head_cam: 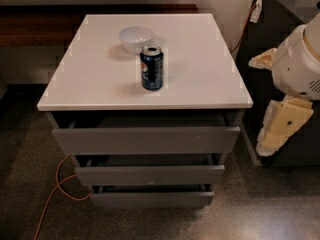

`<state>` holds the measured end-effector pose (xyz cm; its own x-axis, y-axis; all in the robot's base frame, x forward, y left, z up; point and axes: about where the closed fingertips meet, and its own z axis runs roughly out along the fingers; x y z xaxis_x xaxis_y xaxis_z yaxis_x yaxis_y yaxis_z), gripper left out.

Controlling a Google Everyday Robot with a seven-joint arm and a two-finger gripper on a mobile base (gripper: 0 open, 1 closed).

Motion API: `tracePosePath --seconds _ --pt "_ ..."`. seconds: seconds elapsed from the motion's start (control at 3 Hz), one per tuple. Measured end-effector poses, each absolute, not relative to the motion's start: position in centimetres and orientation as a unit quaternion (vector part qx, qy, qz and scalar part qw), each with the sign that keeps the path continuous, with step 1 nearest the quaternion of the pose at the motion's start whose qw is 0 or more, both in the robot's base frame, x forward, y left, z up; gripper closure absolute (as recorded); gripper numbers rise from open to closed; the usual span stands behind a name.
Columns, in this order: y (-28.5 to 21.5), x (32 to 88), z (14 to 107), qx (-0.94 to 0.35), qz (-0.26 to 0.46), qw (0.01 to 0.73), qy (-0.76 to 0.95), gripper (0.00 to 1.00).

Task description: Place pepsi can into top drawer

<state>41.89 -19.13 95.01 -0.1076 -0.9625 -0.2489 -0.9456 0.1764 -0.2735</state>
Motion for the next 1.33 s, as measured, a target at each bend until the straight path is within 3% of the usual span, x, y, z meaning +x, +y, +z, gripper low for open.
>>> tracePosePath --seconds 1.33 --pt "-14.4 42.4 84.9 -0.703 0.033 0.251 0.665 0.0"
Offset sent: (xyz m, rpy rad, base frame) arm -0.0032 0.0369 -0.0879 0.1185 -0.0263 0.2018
